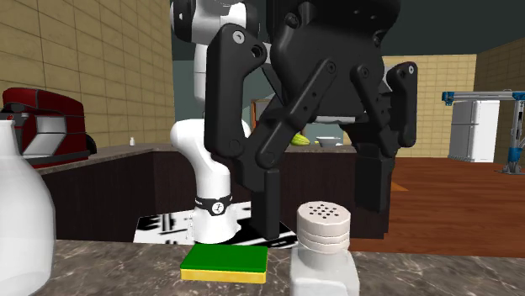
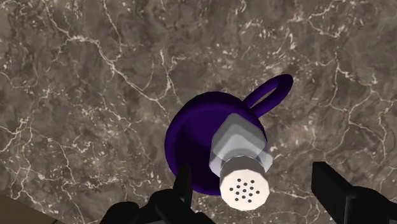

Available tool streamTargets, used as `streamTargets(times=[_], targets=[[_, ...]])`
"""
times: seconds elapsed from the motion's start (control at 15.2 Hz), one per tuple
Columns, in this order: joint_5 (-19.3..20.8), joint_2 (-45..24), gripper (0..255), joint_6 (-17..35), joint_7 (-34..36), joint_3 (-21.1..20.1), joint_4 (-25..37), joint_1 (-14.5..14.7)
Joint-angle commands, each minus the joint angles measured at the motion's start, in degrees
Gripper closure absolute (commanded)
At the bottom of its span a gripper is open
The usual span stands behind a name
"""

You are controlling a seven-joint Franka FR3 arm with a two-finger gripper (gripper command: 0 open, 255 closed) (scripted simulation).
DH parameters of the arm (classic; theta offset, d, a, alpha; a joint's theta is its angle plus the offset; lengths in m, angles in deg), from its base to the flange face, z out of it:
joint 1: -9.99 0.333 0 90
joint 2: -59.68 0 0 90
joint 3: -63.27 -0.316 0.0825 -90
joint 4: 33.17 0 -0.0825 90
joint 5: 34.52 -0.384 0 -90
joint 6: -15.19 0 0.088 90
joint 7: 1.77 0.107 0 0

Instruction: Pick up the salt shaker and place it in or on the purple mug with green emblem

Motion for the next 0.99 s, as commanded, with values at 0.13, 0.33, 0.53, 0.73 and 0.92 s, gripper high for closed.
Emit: streamTargets(times=[0.13,0.33,0.53,0.73,0.92], targets=[[0.0,0.0,0,0.0,0.0,0.0,0.0,0.0],[0.0,0.7,0,-5.5,0.0,0.0,4.8,0.0],[0.0,0.8,0,-7.0,0.0,0.0,6.2,0.0],[0.0,0.8,0,-7.0,0.0,0.0,6.2,0.0],[0.0,0.8,0,-7.0,0.0,0.0,6.2,0.0]])
